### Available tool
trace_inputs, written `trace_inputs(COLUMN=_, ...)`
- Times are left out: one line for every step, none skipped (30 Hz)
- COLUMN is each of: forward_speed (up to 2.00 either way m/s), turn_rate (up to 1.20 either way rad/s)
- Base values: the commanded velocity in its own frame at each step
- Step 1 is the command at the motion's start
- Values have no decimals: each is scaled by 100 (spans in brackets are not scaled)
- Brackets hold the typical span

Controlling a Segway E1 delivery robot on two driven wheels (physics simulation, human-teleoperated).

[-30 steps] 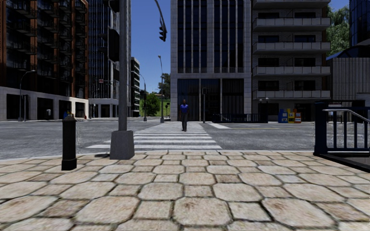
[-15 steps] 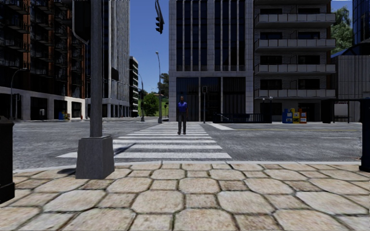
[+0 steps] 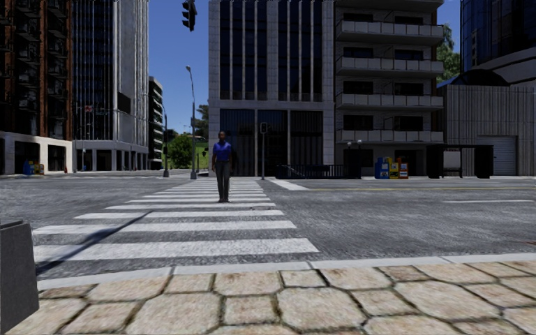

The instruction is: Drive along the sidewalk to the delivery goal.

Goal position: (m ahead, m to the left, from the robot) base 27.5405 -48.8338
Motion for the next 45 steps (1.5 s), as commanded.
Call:
trace_inputs(forward_speed=200, turn_rate=-11)
trace_inputs(forward_speed=200, turn_rate=-11)
trace_inputs(forward_speed=200, turn_rate=0)
trace_inputs(forward_speed=200, turn_rate=0)
trace_inputs(forward_speed=200, turn_rate=0)
trace_inputs(forward_speed=200, turn_rate=0)
trace_inputs(forward_speed=200, turn_rate=0)
trace_inputs(forward_speed=200, turn_rate=0)
trace_inputs(forward_speed=200, turn_rate=0)
trace_inputs(forward_speed=200, turn_rate=0)
trace_inputs(forward_speed=200, turn_rate=0)
trace_inputs(forward_speed=200, turn_rate=0)
trace_inputs(forward_speed=200, turn_rate=0)
trace_inputs(forward_speed=200, turn_rate=0)
trace_inputs(forward_speed=200, turn_rate=0)
trace_inputs(forward_speed=200, turn_rate=0)
trace_inputs(forward_speed=200, turn_rate=0)
trace_inputs(forward_speed=200, turn_rate=0)
trace_inputs(forward_speed=200, turn_rate=0)
trace_inputs(forward_speed=200, turn_rate=0)
trace_inputs(forward_speed=200, turn_rate=0)
trace_inputs(forward_speed=194, turn_rate=0)
trace_inputs(forward_speed=189, turn_rate=0)
trace_inputs(forward_speed=186, turn_rate=0)
trace_inputs(forward_speed=180, turn_rate=0)
trace_inputs(forward_speed=177, turn_rate=0)
trace_inputs(forward_speed=169, turn_rate=0)
trace_inputs(forward_speed=169, turn_rate=0)
trace_inputs(forward_speed=164, turn_rate=0)
trace_inputs(forward_speed=161, turn_rate=0)
trace_inputs(forward_speed=160, turn_rate=0)
trace_inputs(forward_speed=158, turn_rate=0)
trace_inputs(forward_speed=154, turn_rate=0)
trace_inputs(forward_speed=148, turn_rate=0)
trace_inputs(forward_speed=144, turn_rate=0)
trace_inputs(forward_speed=143, turn_rate=0)
trace_inputs(forward_speed=143, turn_rate=0)
trace_inputs(forward_speed=142, turn_rate=0)
trace_inputs(forward_speed=142, turn_rate=0)
trace_inputs(forward_speed=142, turn_rate=0)
trace_inputs(forward_speed=142, turn_rate=0)
trace_inputs(forward_speed=142, turn_rate=0)
trace_inputs(forward_speed=142, turn_rate=0)
trace_inputs(forward_speed=142, turn_rate=0)
trace_inputs(forward_speed=142, turn_rate=0)
